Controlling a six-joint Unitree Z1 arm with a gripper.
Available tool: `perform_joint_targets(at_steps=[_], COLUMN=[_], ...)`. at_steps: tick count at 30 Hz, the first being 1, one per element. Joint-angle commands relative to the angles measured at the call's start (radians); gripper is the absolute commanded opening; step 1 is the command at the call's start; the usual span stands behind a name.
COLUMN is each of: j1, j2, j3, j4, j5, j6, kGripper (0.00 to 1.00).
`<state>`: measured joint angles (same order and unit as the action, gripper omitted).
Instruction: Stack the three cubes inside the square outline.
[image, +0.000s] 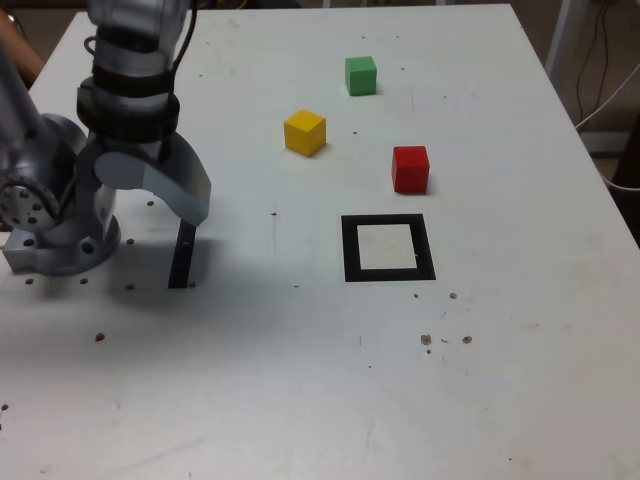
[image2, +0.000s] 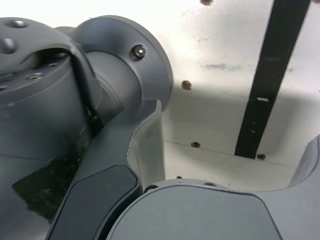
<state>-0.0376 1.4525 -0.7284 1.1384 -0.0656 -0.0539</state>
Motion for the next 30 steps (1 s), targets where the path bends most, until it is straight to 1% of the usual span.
perform_joint_targets(at_steps=[1,6,9,15,18,23,26,30], j1=[0.004,0.008,0.013,0.007,0.01,0.047,0.081,0.141], j2=[-0.004,0.001,0.004,0.02,0.062,0.158,0.21,0.294], j3=[-0.001,-0.015,-0.05,-0.221,-0.322,-0.511,-0.615,-0.727], j4=[-0.003,0.005,0.015,0.065,0.108,0.212,0.255,0.277], j5=[-0.003,-0.006,-0.005,0.001,0.021,0.058,0.066,0.07], j6=[0.013,0.034,0.057,0.064,0.065,0.107,0.15,0.241], kGripper=[0.99,0.99,0.99,1.0,1.0,1.0,1.0,1.0])
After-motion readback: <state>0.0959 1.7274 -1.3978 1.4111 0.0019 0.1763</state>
